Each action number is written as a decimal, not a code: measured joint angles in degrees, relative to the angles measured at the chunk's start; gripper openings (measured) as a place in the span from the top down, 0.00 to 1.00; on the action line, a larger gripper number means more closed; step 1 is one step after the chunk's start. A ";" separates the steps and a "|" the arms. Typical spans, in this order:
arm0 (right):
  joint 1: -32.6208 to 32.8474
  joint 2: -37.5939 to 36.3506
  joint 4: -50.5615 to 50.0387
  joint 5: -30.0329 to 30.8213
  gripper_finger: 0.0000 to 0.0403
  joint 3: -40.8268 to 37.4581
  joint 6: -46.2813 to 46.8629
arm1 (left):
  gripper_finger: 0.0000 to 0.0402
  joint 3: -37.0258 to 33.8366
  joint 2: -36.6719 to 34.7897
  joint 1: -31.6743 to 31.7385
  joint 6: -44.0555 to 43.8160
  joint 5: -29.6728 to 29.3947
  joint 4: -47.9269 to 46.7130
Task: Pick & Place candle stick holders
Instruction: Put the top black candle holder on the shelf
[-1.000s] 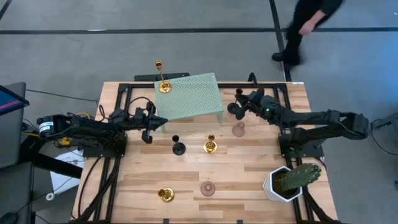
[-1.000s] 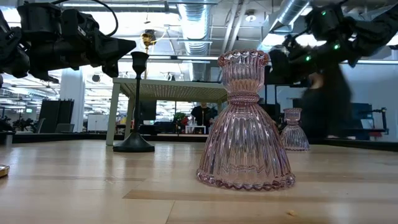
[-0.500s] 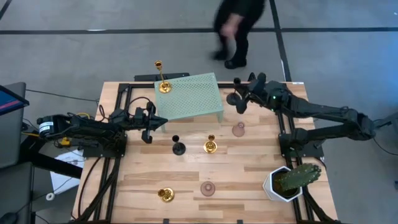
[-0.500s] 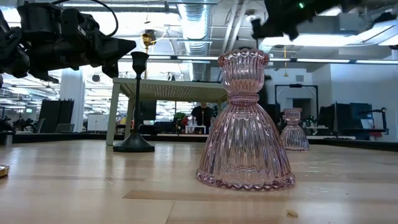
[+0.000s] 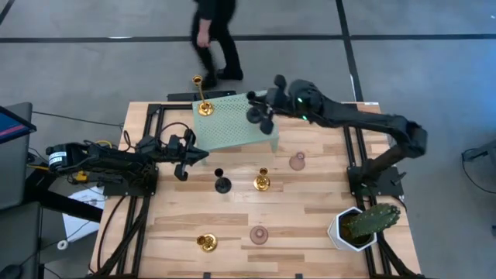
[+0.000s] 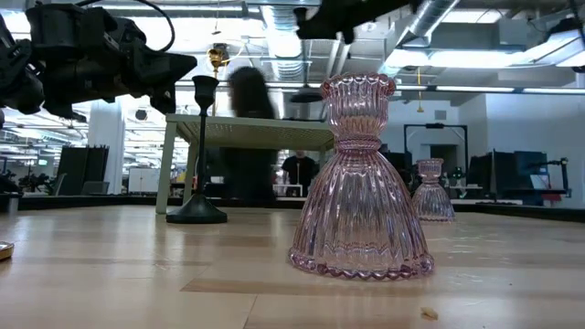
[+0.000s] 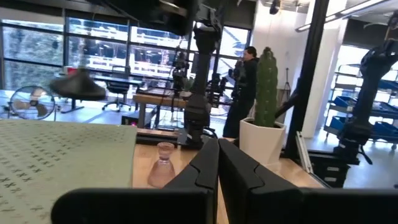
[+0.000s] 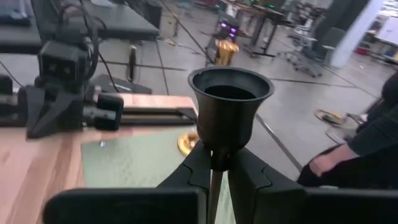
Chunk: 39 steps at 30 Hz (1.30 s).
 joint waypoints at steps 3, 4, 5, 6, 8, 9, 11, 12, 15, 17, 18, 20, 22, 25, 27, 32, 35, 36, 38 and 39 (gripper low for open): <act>-2.50 4.97 0.08 -4.87 0.95 5.27 0.32 | 0.98 0.00 0.00 0.00 0.01 -0.03 -0.03; -3.34 6.46 -0.07 -6.48 0.95 6.81 0.82 | 0.98 0.00 0.00 0.00 0.01 -0.04 -0.04; -4.04 7.91 -0.23 -7.87 0.95 8.27 1.30 | 0.98 0.00 0.00 0.00 0.01 -0.03 -0.08; -4.66 9.31 -0.17 -9.23 0.95 9.66 1.82 | 0.98 0.00 0.00 0.00 0.01 -0.03 -0.18; -5.66 12.06 -0.17 -12.01 0.95 12.15 2.82 | 0.98 0.00 0.00 0.00 0.01 -0.05 -0.20; -5.99 13.35 0.07 -13.17 0.95 13.21 3.37 | 0.98 0.00 0.00 0.00 0.01 -0.05 -0.22; -6.24 15.78 -0.18 -15.00 0.95 14.98 3.86 | 0.98 0.00 0.00 0.00 0.01 -0.05 -0.29; -6.24 16.92 0.00 -15.25 0.95 15.87 3.95 | 0.98 0.00 0.00 0.00 0.01 -0.07 -0.41; -6.26 19.63 0.08 -15.32 0.95 18.01 3.99 | 0.98 0.00 0.00 0.00 0.01 -0.09 -0.46; -6.54 20.72 -0.14 -15.38 0.95 18.96 3.99 | 0.98 0.00 0.00 0.00 0.01 -0.09 -0.46; -6.71 21.00 -0.05 -15.37 0.95 19.28 3.99 | 0.98 0.00 0.00 0.00 0.01 -0.09 -0.54; -7.00 21.78 1.28 -15.36 0.95 19.85 3.99 | 0.98 0.00 0.00 0.00 0.01 -0.09 -0.54; -7.47 22.16 2.45 -15.38 0.95 19.83 4.85 | 0.98 0.00 0.00 0.00 0.01 -0.09 -0.57; -8.32 22.92 4.02 -15.40 0.95 19.83 5.59 | 0.98 0.00 0.00 0.00 0.01 -0.09 -0.57; -8.58 23.56 4.43 -15.48 0.95 19.85 6.69 | 0.98 0.00 0.00 0.00 0.01 -0.09 -0.59; -9.33 25.21 5.87 -16.53 0.95 19.77 8.06 | 0.98 0.00 0.00 0.00 0.01 -0.11 -0.59; -9.79 26.13 7.46 -16.83 0.95 19.77 8.58 | 0.98 0.00 0.00 0.00 0.01 -0.11 -0.59; -9.83 26.31 7.82 -16.85 0.95 19.77 8.65 | 0.98 0.00 0.00 0.00 0.01 -0.11 -0.59; -9.92 26.39 7.55 -16.87 0.95 19.77 9.06 | 0.98 0.00 0.00 0.00 0.02 -0.11 -0.57; -10.02 26.43 7.59 -16.87 0.95 19.77 9.09 | 0.98 0.00 0.00 0.00 0.03 -0.11 -0.61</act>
